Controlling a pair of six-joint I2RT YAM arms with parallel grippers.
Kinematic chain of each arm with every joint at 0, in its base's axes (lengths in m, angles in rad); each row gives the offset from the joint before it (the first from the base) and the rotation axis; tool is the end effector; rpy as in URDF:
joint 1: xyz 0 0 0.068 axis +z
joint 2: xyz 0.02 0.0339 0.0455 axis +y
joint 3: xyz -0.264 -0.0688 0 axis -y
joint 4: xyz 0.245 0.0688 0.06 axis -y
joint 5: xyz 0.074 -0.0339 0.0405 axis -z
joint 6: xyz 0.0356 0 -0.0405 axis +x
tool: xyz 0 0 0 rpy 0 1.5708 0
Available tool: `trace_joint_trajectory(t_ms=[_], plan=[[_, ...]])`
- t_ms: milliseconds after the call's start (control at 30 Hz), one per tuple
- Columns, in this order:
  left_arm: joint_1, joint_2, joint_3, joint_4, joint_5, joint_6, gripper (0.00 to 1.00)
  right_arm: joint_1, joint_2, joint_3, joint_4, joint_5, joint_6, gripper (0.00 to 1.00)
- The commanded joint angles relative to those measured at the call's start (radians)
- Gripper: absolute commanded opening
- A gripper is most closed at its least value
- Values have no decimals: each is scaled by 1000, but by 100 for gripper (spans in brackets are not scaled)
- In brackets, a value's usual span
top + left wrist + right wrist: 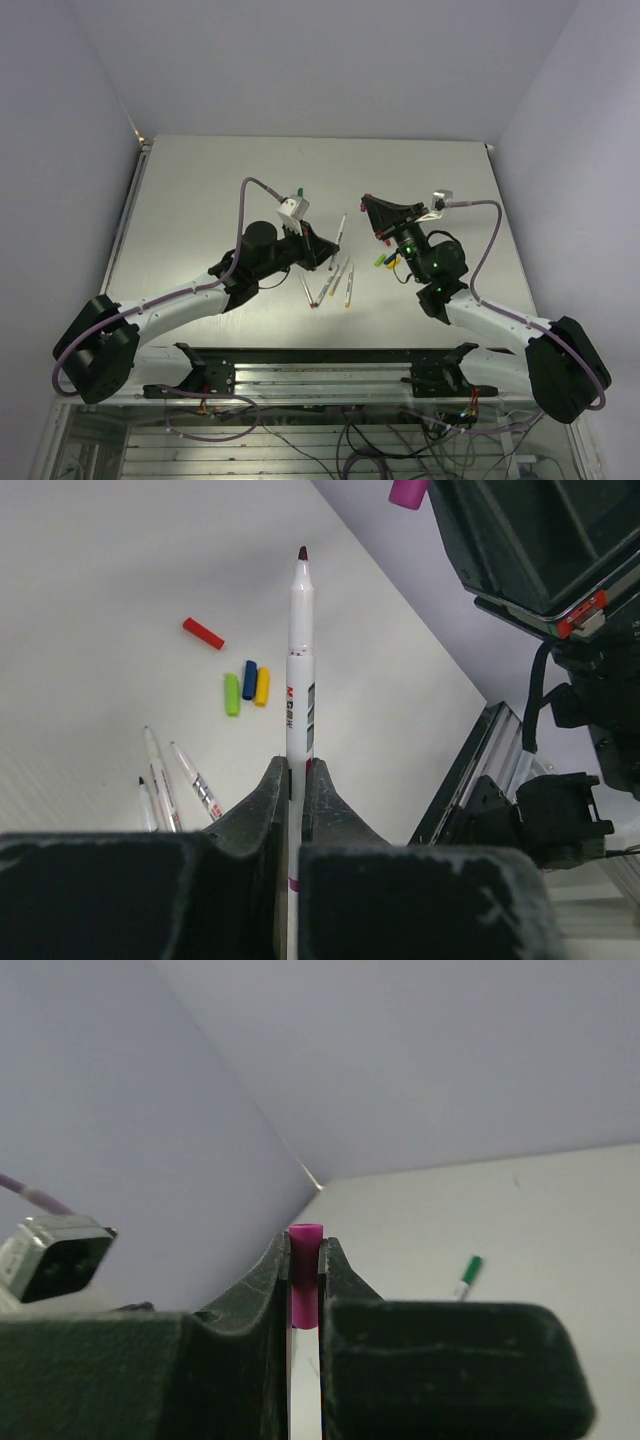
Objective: Insert the pens into the pen caps
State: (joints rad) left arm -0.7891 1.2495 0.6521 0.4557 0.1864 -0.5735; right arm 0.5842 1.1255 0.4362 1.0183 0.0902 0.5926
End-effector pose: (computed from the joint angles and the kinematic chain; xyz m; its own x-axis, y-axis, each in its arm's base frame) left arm 0.1932 -0.2040 0.2604 -0.5321 -0.2208 -0.8174 0.6404 0.5265 -0.5591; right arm 0.1995 0.1281 0.2776 -0.0435 0.6381 -0.7687 -0.5472 0.6286 0.5527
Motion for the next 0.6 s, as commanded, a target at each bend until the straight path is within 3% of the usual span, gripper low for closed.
trace_joint_trajectory(t_ms=[0, 267, 567], plan=[[1, -2, -12, 101, 52, -17, 7, -3, 45, -28, 206, -44, 59, 0], [-7, 10, -28, 182, 108, -19, 7, -4, 138, -27, 337, -81, 115, 0], [-8, 7, -34, 186, 104, -14, 7, -3, 143, -16, 330, -92, 124, 0]])
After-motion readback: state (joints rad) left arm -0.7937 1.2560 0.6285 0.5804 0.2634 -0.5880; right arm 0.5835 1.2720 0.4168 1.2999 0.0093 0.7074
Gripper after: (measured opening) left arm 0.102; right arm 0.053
